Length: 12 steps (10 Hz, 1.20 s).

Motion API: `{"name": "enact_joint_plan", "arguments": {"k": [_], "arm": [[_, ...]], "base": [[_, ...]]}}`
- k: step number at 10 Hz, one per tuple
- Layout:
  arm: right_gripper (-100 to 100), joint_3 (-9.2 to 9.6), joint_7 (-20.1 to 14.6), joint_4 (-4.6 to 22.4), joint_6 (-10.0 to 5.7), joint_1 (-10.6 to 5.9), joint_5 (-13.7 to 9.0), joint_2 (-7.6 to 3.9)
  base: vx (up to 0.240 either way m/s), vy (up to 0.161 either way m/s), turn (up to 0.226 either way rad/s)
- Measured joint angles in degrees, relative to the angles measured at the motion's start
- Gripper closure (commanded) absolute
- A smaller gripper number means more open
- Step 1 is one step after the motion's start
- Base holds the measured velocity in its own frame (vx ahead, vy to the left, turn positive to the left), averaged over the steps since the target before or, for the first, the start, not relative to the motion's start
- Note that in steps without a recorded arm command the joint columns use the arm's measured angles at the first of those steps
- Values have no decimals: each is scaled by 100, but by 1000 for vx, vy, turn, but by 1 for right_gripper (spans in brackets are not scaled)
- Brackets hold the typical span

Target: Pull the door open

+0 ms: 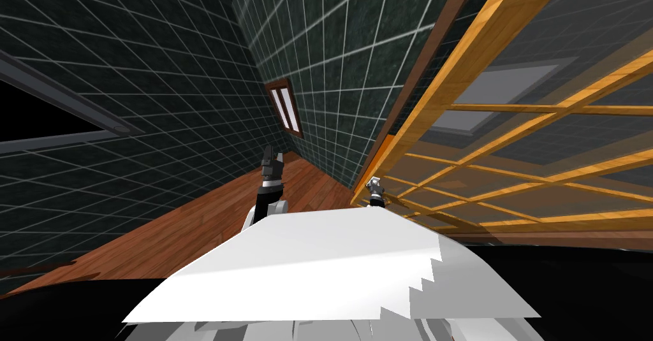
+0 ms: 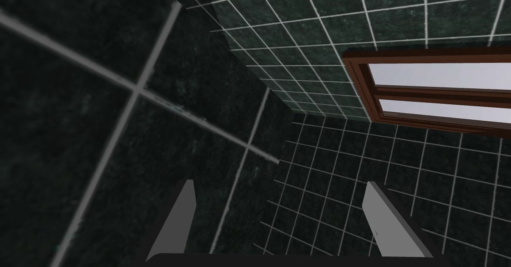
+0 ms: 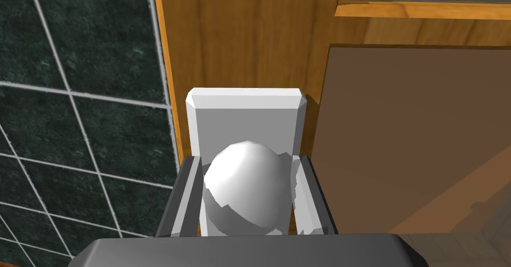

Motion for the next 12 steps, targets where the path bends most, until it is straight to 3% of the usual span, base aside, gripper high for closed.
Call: {"name": "enact_joint_plan", "arguments": {"k": [3,4,7,12], "arm": [[100,38,-38,-68,4,25,26,-42],[100,98,-107,22,-40,-38,65,-83],[100,340,-280,-147,30,94,201,-103],[100,649,-560,-131,13,126,384,-218]], "base": [[-133,11,59],[-256,-34,97],[-275,-14,104],[-204,-13,78]]}}
